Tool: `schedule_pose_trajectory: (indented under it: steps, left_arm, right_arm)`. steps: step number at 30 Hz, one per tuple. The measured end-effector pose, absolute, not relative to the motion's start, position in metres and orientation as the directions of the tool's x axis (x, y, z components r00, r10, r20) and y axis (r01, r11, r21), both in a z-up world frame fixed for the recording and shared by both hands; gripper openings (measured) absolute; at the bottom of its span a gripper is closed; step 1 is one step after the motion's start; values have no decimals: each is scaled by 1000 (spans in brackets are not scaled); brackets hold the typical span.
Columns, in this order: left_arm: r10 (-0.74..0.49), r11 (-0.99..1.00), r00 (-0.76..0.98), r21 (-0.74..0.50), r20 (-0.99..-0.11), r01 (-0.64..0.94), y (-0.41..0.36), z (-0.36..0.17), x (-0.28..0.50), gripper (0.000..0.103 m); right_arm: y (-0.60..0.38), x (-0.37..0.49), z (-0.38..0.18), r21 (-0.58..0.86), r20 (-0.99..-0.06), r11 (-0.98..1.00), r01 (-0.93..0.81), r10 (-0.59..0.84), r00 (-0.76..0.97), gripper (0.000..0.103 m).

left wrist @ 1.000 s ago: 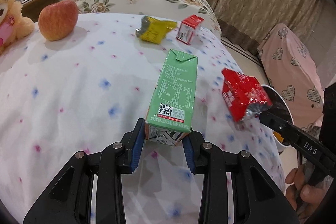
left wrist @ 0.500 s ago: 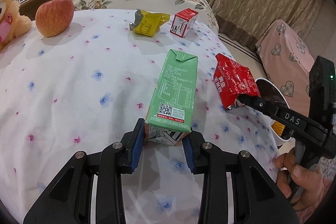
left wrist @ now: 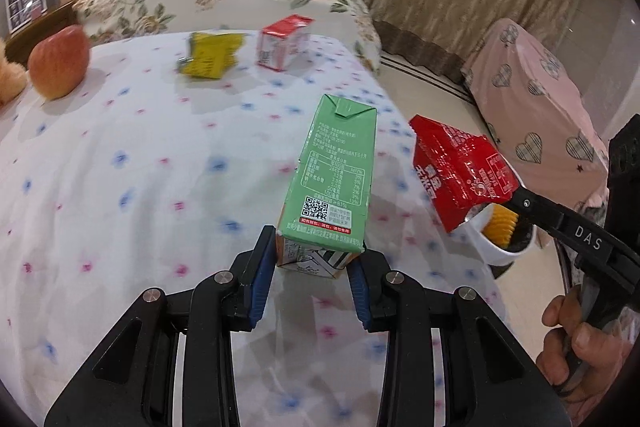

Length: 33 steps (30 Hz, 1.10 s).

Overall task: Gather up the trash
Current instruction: 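Carry carton and red bag over the bin and open both tools to drop them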

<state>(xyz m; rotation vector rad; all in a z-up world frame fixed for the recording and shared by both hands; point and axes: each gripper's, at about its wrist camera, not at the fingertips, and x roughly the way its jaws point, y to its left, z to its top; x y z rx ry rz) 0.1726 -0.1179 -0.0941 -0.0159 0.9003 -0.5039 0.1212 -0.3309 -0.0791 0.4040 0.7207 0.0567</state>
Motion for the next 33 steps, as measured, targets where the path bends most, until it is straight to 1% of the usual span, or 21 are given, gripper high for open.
schedule_pose_trajectory:
  steps: [11, 33]
  left_arm:
    - [-467, 828, 477, -180, -745, 530, -181, -86, 150, 33]
    - [-486, 758, 428, -123, -762, 641, -266, -86, 136, 33]
  right_arm:
    - [-385, 77, -76, 387, -630, 898, 208, 93, 771, 2]
    - [-436, 57, -87, 370, -651, 882, 293, 21, 759, 2]
